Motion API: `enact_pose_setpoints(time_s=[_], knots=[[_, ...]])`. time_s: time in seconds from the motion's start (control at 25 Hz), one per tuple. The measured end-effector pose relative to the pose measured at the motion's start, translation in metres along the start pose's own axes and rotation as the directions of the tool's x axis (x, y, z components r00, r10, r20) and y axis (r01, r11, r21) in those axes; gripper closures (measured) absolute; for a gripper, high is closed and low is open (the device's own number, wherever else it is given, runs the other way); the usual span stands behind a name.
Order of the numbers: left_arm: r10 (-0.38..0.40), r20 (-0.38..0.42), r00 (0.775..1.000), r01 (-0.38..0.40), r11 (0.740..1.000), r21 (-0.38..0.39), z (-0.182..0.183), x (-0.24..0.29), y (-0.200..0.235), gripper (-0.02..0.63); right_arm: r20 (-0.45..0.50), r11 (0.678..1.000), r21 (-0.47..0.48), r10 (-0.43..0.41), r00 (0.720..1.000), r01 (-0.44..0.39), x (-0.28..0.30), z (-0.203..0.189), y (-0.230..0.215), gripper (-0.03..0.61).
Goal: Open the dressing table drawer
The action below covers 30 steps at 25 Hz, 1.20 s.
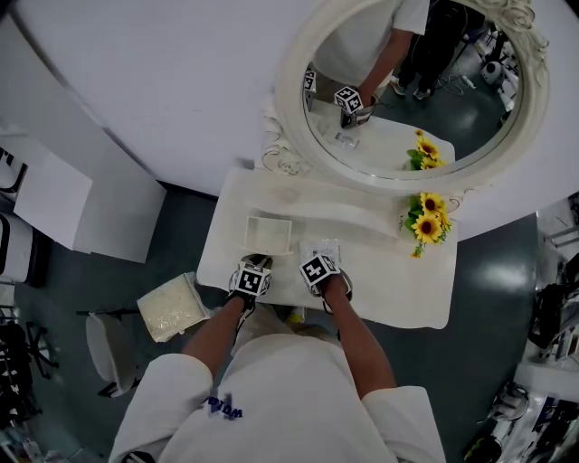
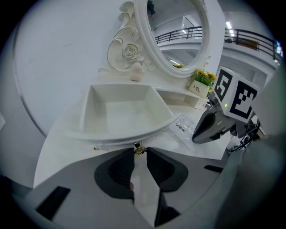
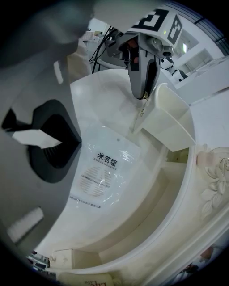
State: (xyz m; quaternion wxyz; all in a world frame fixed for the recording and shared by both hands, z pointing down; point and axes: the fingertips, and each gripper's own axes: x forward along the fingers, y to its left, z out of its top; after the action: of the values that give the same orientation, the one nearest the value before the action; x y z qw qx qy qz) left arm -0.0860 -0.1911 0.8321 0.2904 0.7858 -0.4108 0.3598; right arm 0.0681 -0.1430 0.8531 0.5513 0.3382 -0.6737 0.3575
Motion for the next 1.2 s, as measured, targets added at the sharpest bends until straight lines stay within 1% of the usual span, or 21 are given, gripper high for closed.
enact_pose_setpoints(time_s=[0.16, 0.64, 0.76, 0.84, 0.92, 1.08, 1.2], knots=[[0.001, 0.006, 1.000, -0.001, 1.000, -0.002, 0.006, -0.001, 0.002, 0.523, 0.015, 1.000, 0.002, 0.014, 1.000, -0.014, 0.003, 0.002, 0.003, 0.566], [0.012, 0.008, 1.000, -0.012, 1.000, 0.007, 0.012, -0.002, 0.004, 0.523, 0.055, 1.000, 0.011, 0.003, 0.998, -0.004, 0.003, 0.003, 0.002, 0.566], [0.014, 0.032, 0.999, -0.014, 1.000, 0.005, 0.015, -0.003, 0.004, 0.522, 0.061, 1.000, 0.012, 0.002, 0.998, -0.003, 0.002, 0.004, 0.002, 0.566], [0.012, 0.052, 0.999, -0.013, 1.000, 0.020, 0.018, -0.003, 0.003, 0.517, 0.066, 1.000, 0.014, 0.001, 0.998, -0.002, 0.003, 0.005, 0.001, 0.566], [0.002, 0.056, 0.998, -0.004, 0.999, 0.036, 0.018, -0.004, 0.000, 0.478, 0.063, 1.000, 0.013, 0.000, 0.998, -0.001, 0.004, 0.005, 0.001, 0.566], [-0.009, 0.064, 0.998, 0.006, 0.999, 0.037, 0.014, -0.006, -0.009, 0.390, 0.051, 1.000, 0.000, 0.000, 0.999, 0.000, 0.005, 0.002, 0.003, 0.566], [-0.008, 0.094, 0.996, 0.006, 1.000, 0.027, 0.018, -0.015, -0.015, 0.353, 0.093, 1.000, -0.013, 0.001, 0.996, 0.000, 0.004, 0.003, 0.004, 0.566]])
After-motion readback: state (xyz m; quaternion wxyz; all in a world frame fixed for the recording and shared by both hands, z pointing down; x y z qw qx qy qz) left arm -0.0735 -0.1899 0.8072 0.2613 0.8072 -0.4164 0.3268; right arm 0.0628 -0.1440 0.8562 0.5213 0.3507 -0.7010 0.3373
